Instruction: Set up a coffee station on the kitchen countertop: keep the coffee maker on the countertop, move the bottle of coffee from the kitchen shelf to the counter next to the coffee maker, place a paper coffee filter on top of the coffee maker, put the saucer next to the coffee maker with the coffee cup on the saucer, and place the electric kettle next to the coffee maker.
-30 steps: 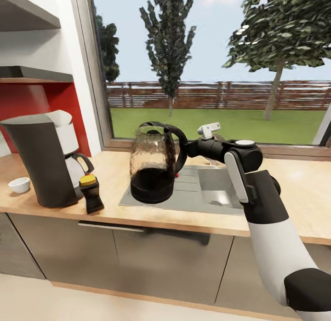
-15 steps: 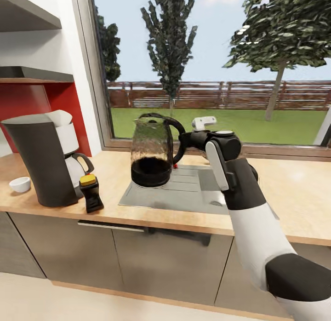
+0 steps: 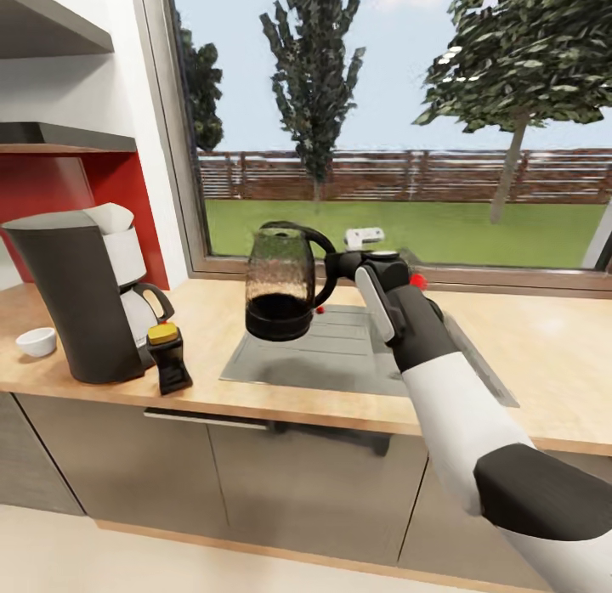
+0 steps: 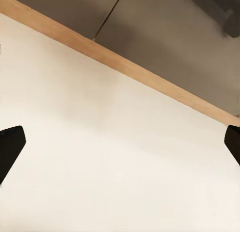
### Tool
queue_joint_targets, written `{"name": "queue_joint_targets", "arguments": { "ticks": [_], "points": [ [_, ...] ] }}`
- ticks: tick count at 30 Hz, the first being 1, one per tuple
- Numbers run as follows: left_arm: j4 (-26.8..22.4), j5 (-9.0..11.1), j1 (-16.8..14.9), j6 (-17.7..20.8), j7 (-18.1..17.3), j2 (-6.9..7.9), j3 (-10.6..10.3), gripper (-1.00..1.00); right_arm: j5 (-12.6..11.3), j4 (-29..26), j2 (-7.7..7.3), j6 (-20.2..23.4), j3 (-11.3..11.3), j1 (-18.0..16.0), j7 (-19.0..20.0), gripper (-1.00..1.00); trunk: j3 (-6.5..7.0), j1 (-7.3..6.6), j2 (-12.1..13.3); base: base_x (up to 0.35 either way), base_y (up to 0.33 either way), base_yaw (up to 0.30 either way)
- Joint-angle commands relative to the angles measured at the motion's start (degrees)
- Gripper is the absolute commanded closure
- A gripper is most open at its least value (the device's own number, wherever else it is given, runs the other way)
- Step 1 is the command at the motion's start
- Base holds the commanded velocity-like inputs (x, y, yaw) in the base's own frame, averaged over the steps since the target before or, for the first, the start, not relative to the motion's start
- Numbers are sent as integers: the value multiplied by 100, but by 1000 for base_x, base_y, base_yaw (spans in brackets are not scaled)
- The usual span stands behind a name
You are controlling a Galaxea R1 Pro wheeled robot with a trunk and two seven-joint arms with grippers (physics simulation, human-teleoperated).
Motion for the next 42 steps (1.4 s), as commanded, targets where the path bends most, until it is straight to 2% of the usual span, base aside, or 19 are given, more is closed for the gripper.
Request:
{"name": "queue_joint_targets", "arguments": {
  "ticks": [1, 13, 16, 20, 24, 36, 42],
  "points": [
    [8, -8, -4, -22, -19, 1, 12, -100, -64, 33, 5, -34, 9, -8, -65, 100, -6, 1, -4, 127, 101, 0],
    [8, -10, -4, -22, -19, 1, 12, -100, -81, 170, 14, -237, 20, -11, -88, 100, -6, 1, -4, 100, 118, 0],
    [8, -11, -4, -22, -19, 1, 12, -100, -82, 165, 14, -242, 129, -11, -90, 100, -6, 1, -4, 10, 157, 0],
    [8, -12, -4, -22, -19, 1, 12, -100, -82, 148, 14, -250, 421, -11, -96, 100, -6, 1, -4, 3, 57, 15],
    [8, -13, -4, -22, -19, 1, 12, -100, -82, 137, 14, -252, 480, -8, -97, 100, 1, 1, -4, 1, 15, 147],
    [8, -9, -4, -22, -19, -2, 12, -100, -82, 100, 14, -255, 515, -2, -97, 100, 7, 1, -4, 0, 1, 62],
    [8, -7, -4, -22, -12, -7, 12, -100, -82, 95, 14, -255, 516, 1, -97, 100, 10, 1, -4, 0, -177, 45]
  ]
}}
